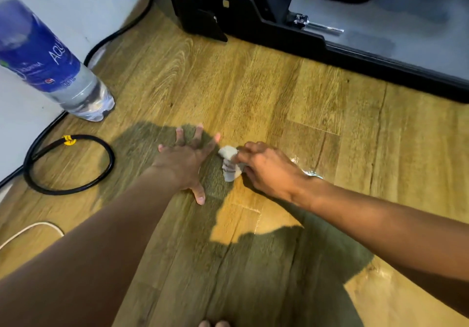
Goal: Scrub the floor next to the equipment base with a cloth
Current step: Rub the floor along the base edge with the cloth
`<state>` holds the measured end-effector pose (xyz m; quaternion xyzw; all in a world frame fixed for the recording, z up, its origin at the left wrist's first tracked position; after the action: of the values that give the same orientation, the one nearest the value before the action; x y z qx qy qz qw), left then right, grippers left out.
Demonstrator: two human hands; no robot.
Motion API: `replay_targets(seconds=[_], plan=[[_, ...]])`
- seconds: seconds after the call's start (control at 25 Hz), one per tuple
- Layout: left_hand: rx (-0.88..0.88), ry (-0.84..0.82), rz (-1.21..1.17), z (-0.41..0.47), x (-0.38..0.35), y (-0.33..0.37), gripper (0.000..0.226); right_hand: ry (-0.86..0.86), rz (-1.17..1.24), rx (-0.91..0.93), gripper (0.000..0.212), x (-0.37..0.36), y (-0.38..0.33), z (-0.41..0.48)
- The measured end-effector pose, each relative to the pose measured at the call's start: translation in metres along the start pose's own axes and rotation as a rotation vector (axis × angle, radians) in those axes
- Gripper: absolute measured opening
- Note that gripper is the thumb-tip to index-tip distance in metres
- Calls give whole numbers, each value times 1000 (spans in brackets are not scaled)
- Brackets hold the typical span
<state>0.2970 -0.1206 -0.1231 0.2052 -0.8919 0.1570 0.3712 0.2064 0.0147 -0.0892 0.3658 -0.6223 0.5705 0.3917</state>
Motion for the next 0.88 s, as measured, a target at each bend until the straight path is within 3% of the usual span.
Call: replay_targets(seconds=[0.08, 0.24, 0.44, 0.64, 0.8, 0.88], plan=[[0, -5, 0, -1, 0, 1, 151, -33, 18, 28, 36, -4, -9, -13], [-1, -7, 9, -1, 1, -1, 150, 46, -2, -123, 32, -5, -4, -14], [-26, 25, 60, 0, 0, 1, 150, -130, -5, 114, 42, -33, -69, -36], [-12, 1, 40, 2, 3, -27, 143, -7, -71, -68, 41, -21, -49, -29], [100, -16, -23, -1, -4, -54, 143, -164, -42, 201, 50, -50, -100, -37], [82, -11, -58, -2, -4, -54, 143, -149, -34, 167, 42, -37, -80, -20]])
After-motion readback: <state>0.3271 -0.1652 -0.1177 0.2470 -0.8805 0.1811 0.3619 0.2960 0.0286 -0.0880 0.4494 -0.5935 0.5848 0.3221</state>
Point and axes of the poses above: each hand's wrist, its own z-axis towards the middle knuckle, its own x-axis out of the back of the hand, y = z × x, the point moved 6 cm from there along z, towards the middle knuckle, and after that the axes turned 8 degrees about x, right-handed, at the moved point
